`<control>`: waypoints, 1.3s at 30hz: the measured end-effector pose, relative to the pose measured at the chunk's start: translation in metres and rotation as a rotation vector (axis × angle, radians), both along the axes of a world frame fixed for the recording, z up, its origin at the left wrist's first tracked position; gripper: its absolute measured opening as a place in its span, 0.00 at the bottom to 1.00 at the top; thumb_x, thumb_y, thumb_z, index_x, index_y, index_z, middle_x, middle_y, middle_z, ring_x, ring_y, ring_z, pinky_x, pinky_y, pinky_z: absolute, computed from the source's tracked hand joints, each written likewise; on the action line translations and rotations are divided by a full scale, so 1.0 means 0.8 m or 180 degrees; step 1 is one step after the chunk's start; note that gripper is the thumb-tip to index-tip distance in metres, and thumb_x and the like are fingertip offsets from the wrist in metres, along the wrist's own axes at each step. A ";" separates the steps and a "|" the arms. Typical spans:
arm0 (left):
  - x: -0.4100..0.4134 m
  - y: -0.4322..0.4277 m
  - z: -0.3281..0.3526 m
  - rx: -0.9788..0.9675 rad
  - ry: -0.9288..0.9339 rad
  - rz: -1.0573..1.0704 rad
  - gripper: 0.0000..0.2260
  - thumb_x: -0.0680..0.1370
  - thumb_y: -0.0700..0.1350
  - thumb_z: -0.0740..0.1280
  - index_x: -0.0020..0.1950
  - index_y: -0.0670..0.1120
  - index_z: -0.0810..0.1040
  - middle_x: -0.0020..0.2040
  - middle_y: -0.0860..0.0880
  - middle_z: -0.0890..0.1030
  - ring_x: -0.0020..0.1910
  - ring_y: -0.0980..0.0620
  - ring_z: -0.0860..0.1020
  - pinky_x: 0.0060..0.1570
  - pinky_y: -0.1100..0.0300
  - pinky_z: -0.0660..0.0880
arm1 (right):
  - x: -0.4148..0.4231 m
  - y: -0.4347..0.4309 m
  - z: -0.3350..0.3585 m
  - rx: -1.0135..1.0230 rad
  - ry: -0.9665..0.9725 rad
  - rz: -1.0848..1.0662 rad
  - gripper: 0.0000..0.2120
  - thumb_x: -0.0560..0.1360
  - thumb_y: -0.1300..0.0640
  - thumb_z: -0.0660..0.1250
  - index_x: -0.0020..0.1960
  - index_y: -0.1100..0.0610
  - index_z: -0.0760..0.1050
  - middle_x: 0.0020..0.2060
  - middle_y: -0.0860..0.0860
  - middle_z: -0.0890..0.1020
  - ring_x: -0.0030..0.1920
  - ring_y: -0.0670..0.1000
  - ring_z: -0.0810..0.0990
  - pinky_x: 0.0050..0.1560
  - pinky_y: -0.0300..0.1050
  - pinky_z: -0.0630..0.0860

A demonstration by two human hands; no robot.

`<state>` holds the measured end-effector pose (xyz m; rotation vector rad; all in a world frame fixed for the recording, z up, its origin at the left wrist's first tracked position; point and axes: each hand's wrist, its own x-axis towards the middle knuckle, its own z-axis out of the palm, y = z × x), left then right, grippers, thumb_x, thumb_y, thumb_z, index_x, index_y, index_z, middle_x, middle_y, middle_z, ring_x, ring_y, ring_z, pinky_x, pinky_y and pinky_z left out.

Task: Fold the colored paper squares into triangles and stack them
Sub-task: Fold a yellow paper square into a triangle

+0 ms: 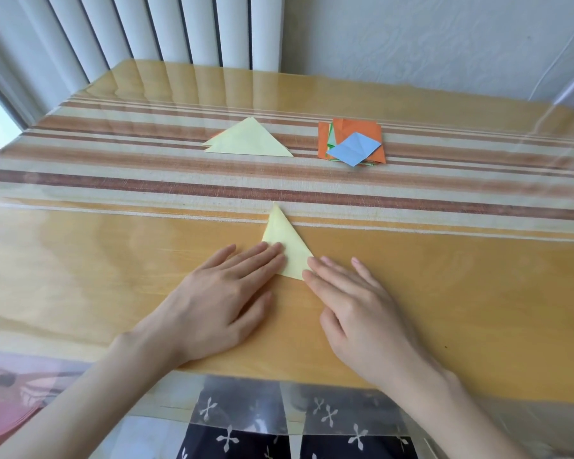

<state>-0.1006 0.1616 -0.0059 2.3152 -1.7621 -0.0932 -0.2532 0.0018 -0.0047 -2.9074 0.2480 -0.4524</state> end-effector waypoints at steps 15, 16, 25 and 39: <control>0.020 -0.058 0.008 0.0227 0.0391 -0.0082 0.30 0.76 0.61 0.32 0.77 0.58 0.45 0.76 0.64 0.44 0.73 0.69 0.38 0.70 0.68 0.35 | -0.010 -0.024 -0.008 0.0249 -0.0241 0.0134 0.23 0.71 0.60 0.53 0.59 0.56 0.80 0.61 0.47 0.79 0.64 0.49 0.76 0.66 0.49 0.63; 0.026 -0.063 0.008 0.0243 0.0342 0.0021 0.31 0.75 0.61 0.31 0.78 0.57 0.45 0.76 0.64 0.43 0.73 0.69 0.38 0.70 0.68 0.34 | -0.010 -0.025 -0.008 0.0259 -0.0252 0.0137 0.23 0.71 0.60 0.53 0.60 0.56 0.80 0.61 0.47 0.79 0.64 0.49 0.76 0.67 0.49 0.63; 0.053 -0.087 0.010 0.0342 -0.0141 0.0777 0.28 0.82 0.61 0.43 0.79 0.49 0.53 0.79 0.55 0.50 0.77 0.56 0.42 0.73 0.52 0.39 | -0.011 -0.024 -0.008 0.0410 -0.0274 0.0102 0.23 0.72 0.59 0.53 0.60 0.54 0.80 0.61 0.45 0.79 0.64 0.47 0.75 0.67 0.52 0.67; 0.042 -0.066 0.023 -0.1365 0.1953 0.0880 0.12 0.75 0.46 0.72 0.40 0.47 0.69 0.31 0.54 0.73 0.29 0.57 0.65 0.31 0.63 0.63 | 0.012 -0.025 0.015 0.2174 -0.0599 -0.0403 0.11 0.76 0.53 0.69 0.57 0.53 0.79 0.51 0.42 0.80 0.56 0.40 0.75 0.57 0.29 0.67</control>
